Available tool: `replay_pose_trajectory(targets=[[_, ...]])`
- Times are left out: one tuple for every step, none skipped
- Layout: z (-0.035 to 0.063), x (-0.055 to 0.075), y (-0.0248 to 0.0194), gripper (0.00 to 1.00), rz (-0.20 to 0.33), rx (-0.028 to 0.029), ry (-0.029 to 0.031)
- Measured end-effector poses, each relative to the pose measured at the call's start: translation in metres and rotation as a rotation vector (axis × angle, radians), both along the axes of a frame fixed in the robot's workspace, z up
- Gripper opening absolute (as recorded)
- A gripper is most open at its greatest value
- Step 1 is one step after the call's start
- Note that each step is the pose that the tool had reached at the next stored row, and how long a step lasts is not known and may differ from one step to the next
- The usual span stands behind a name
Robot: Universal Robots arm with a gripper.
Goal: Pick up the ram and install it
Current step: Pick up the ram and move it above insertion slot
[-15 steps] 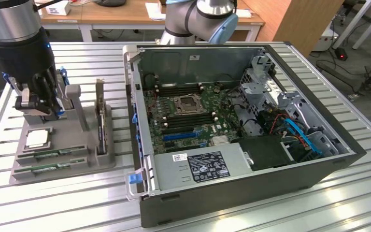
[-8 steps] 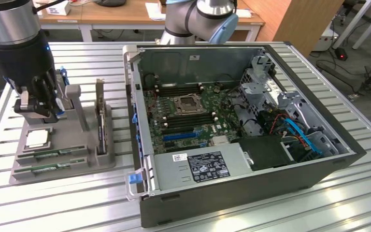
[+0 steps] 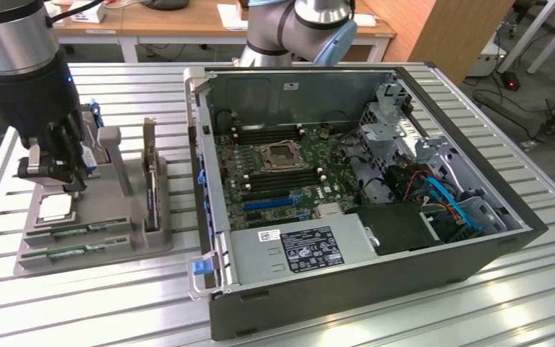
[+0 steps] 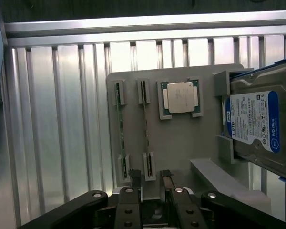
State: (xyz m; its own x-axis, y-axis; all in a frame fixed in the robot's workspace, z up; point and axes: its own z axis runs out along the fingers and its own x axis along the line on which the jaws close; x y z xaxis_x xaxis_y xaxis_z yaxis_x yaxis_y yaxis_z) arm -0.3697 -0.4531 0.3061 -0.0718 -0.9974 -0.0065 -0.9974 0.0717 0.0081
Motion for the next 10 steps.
replay_pose_trajectory(targets=[[0.0,0.0,-0.0017,0.29,0.0,0.0,0.0001],[0.0,0.0,-0.0032,0.29,0.0,0.0,0.0],[0.0,0.0,-0.0044,0.29,0.0,-0.0001,0.0],[0.0001,0.0,-0.0057,0.29,0.0,-0.0001,0.0001],[0.0,0.0,-0.0067,0.29,0.0,0.0,0.0001],[0.0,0.0,-0.0075,0.29,0.0,0.0,0.0],[0.0,0.0,-0.0077,0.29,0.0,0.0,0.0],[0.0,0.0,-0.0077,0.29,0.0,0.0,0.0],[0.0,0.0,-0.0077,0.29,0.0,0.0,0.0],[0.0,0.0,-0.0077,0.29,0.0,0.0,0.0]])
